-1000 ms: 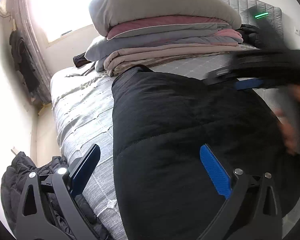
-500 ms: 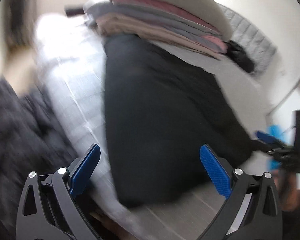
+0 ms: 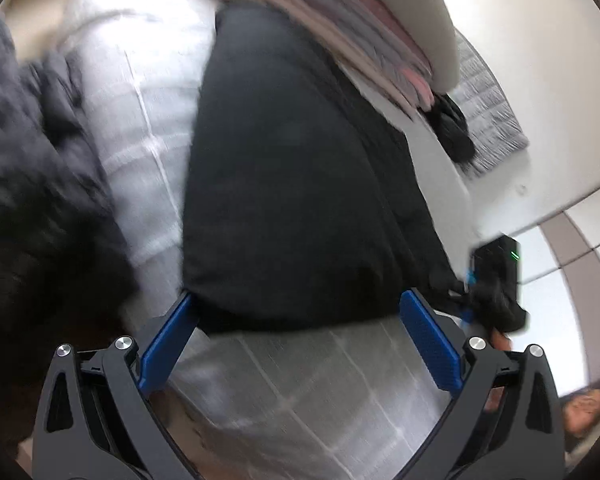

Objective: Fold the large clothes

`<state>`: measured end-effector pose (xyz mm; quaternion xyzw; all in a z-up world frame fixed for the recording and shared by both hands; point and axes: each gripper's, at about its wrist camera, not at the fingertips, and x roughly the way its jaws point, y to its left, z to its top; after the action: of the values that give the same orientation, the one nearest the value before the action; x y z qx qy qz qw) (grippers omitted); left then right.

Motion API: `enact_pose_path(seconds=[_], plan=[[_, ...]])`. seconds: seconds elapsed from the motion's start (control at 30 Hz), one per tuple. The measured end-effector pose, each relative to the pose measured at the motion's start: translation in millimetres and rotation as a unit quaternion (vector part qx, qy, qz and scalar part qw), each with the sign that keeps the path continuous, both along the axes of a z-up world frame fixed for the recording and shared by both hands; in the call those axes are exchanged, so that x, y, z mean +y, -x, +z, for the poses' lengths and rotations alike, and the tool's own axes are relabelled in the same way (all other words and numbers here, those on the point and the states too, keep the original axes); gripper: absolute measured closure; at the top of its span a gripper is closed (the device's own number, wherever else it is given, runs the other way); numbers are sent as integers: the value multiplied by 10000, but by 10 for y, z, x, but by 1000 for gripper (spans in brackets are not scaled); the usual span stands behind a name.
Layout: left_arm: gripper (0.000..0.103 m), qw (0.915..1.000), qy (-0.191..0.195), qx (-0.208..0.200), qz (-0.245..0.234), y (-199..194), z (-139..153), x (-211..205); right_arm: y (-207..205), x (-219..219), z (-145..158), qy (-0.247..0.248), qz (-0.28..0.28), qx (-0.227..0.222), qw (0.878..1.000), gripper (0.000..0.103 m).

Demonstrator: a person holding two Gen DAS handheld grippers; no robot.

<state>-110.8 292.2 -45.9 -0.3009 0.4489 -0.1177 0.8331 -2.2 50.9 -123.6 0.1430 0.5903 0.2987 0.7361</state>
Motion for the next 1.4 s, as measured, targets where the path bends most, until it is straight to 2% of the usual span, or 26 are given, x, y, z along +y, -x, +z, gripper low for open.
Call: enact_pose_path(seconds=[0.07,0.1,0.13,0.2,0.23,0.27,0.33,0.37,0.47,0.5,0.63,0.77,1.0,1.3,1.4], plan=[[7,9946,-817,-468,429,84,214,5,35,-74,111,489,-339,-317,9977,6],[7,9888,-1168,-771,515,148,326,-39,94,-102,242,911,-521,-781,9914,6],[7,9850,-1326,-991,496,191,396,-101,204,-63,401,1337,-598,-1332,9802,6],[7,9829,-1429,-1118,308,201,452,-251,509,85,687,1828,-766,-2388,9506,6],[7,9823,-1480,-1130,203,196,473,-339,688,201,796,2095,-903,-2937,9283,6],[7,9806,-1605,-1119,63,188,479,-483,831,336,819,2384,-887,-3267,9103,6],[7,9777,-1823,-1033,-130,232,476,-685,990,568,725,2676,-515,-3571,8934,6],[7,9761,-1916,-992,-254,227,475,-809,1044,633,647,2699,-417,-3622,8912,6],[7,9728,-2162,-793,-249,172,482,-1042,1091,545,498,2626,-455,-3236,9079,6],[7,9747,-2114,-699,-217,159,483,-1060,1081,524,466,2680,-460,-3186,9080,6],[7,9801,-1869,-670,17,236,600,-1035,1130,513,526,2758,-502,-3335,9001,6],[7,9791,-1908,-664,212,228,611,-957,1279,470,611,2726,-554,-3481,8952,6],[7,9627,-2597,-579,499,295,613,-932,1322,522,678,2773,-552,-3685,8856,6],[7,9582,-2793,-435,431,366,539,-900,1308,545,717,2713,-614,-3589,8909,6],[7,9594,-2763,-396,400,375,518,-892,1291,531,727,2676,-637,-3525,8945,6]])
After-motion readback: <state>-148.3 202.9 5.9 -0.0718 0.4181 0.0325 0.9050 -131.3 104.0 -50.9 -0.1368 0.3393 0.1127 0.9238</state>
